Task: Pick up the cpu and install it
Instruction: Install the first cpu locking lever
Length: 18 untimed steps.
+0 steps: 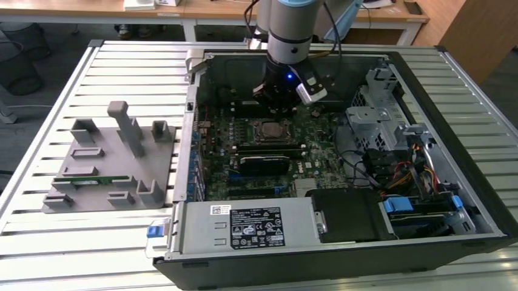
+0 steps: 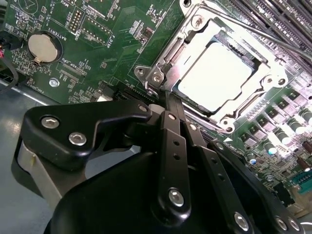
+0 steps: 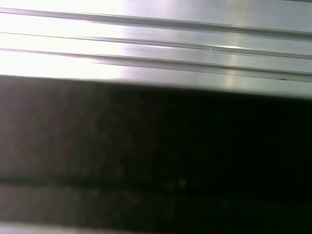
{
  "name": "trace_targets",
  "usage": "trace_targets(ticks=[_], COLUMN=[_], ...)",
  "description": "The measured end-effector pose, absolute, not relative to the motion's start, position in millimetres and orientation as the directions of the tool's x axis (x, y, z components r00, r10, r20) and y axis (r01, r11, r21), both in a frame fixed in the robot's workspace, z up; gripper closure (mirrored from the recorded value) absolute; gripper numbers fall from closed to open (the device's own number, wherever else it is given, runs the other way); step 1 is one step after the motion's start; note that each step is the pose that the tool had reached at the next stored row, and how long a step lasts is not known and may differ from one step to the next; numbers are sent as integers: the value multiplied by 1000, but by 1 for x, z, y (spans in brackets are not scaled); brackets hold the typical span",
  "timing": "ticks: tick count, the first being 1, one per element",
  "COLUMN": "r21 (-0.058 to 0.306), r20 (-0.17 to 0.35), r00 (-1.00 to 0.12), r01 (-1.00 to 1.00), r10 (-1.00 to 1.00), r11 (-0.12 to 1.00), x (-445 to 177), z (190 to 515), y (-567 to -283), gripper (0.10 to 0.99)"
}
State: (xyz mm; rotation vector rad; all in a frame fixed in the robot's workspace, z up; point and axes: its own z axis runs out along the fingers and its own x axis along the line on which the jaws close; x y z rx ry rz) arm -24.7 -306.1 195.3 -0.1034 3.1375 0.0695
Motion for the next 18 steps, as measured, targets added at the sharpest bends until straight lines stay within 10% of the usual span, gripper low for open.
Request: trace_targets(ticks=[18], r21=[91], r20=[-6], r00=[-998], r01=[-66], r10=[-66], r11=[994], x=[-24], z=[205], y=[-309], gripper=[980])
